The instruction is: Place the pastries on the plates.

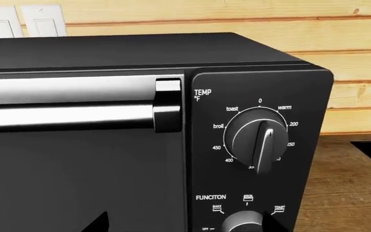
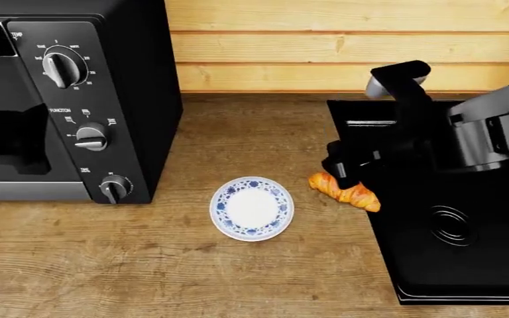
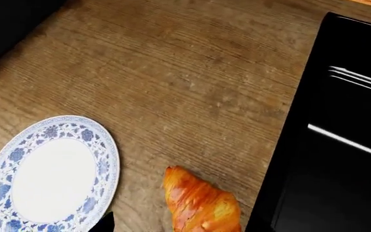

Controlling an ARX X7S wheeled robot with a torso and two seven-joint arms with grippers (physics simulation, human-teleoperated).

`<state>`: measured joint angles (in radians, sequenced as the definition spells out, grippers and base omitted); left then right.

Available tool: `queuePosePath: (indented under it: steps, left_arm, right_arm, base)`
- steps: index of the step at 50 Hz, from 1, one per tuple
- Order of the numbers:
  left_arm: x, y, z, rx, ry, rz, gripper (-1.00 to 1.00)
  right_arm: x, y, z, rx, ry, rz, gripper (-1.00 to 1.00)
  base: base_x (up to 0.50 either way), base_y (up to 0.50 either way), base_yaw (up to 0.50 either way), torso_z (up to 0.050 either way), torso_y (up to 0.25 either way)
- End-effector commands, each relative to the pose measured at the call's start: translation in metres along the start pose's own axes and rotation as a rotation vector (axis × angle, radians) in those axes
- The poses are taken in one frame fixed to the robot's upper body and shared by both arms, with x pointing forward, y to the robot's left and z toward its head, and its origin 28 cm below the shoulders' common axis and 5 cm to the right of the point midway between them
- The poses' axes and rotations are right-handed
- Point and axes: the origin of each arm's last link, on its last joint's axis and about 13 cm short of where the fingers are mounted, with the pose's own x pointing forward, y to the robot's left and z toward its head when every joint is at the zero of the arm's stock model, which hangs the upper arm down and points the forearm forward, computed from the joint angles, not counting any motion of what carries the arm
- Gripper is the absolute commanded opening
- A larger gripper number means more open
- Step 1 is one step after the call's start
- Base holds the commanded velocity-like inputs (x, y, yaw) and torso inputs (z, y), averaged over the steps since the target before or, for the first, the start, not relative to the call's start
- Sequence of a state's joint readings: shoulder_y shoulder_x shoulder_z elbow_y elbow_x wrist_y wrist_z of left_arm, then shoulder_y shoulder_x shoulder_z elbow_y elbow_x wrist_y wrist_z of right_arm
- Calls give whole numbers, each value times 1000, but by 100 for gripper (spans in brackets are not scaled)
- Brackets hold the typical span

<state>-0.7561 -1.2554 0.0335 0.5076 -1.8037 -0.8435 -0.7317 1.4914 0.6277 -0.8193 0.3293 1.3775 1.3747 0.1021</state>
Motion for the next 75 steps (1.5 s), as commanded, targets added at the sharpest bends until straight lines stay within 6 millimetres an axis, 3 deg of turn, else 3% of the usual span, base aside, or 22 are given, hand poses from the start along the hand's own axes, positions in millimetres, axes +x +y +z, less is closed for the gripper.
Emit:
queuePosePath:
  steps: [1,14,30,42,53,54,67,75]
  left_arm:
    - [-1,-1,-1,-7,-6,8,100]
    - [0,1,0,-7,-6,7,100]
    - [1,6,-8,-6,9,28,100]
    - [2,8,-10,-13,12,35,100]
    - [1,7,-12,-13,16,39,100]
    - [1,7,-12,-13,16,39,100]
    - [-3,9,-8,-21,3,46,100]
    - [-3,9,-9,-17,6,39,100]
  right_arm:
    - [9,-11,-4,-3,37,-38,100]
    - [13,-13,-3,-45,49,-61,100]
    - [48,-27,-30,28,73,-19,100]
    - [58,-25,-43,53,124,57,100]
    - [52,-21,-37,39,97,61,100]
    - [52,-21,-36,37,90,55,-100]
    - [33,-16,-13,-45,-25,35,-100]
    - [20,2,10,-122,-89,53,-100]
  base:
    - [0,0,0,0,0]
    - [0,0,0,0,0]
    - [0,0,0,0,0]
    - [0,0,0,0,0]
    - [0,0,0,0,0]
    - [0,0,0,0,0]
    - [0,0,0,0,0]
    - [0,0,0,0,0]
